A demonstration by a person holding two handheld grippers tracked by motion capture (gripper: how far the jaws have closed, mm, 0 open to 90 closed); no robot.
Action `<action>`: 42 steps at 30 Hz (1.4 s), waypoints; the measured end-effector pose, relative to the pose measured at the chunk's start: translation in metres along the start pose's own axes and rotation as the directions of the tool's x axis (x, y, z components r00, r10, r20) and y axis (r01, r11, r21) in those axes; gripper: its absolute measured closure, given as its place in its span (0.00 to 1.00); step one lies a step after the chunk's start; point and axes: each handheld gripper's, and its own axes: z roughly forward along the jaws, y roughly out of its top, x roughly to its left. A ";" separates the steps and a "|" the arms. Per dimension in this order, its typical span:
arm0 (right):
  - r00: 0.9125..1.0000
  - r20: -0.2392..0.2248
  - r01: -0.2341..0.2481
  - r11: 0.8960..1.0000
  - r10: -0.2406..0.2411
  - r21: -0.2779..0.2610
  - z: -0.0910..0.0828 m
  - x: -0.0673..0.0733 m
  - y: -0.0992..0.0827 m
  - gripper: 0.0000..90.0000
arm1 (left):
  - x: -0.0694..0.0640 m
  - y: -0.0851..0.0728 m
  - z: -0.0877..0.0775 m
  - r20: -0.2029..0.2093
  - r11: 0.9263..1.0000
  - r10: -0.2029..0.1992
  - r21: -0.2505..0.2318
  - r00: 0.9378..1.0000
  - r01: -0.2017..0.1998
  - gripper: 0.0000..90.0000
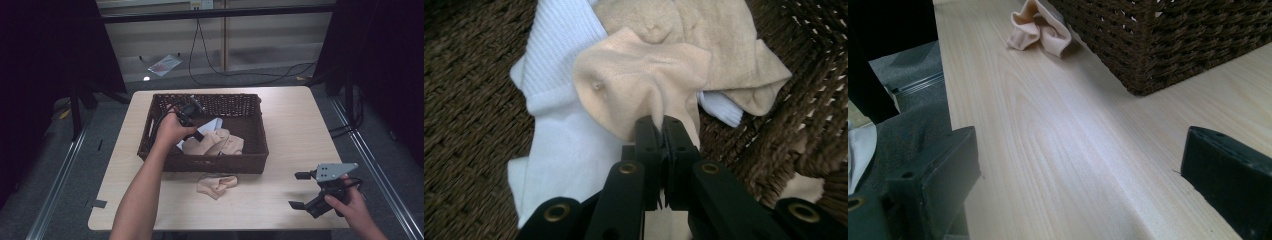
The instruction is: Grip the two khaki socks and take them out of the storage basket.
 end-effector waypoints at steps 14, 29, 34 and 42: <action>1.000 -0.005 -0.003 1.000 0.003 -0.008 0.000 0.000 0.000 0.02 | -0.014 0.006 -0.050 0.019 0.998 -0.025 -0.053 0.999 0.026 0.97; 1.000 -0.002 -0.004 1.000 0.004 -0.006 0.001 0.000 0.000 0.02 | -0.038 0.013 -0.092 0.058 0.997 -0.001 -0.077 0.998 0.005 0.97; 1.000 -0.008 -0.001 1.000 0.001 -0.004 0.002 0.000 0.000 0.02 | -0.049 0.014 -0.104 0.062 0.998 0.020 -0.068 0.998 -0.016 0.97; 1.000 -0.013 -0.001 1.000 0.001 -0.004 0.002 0.001 0.001 0.02 | -0.065 0.016 -0.114 0.080 0.997 0.054 -0.062 0.995 -0.049 0.97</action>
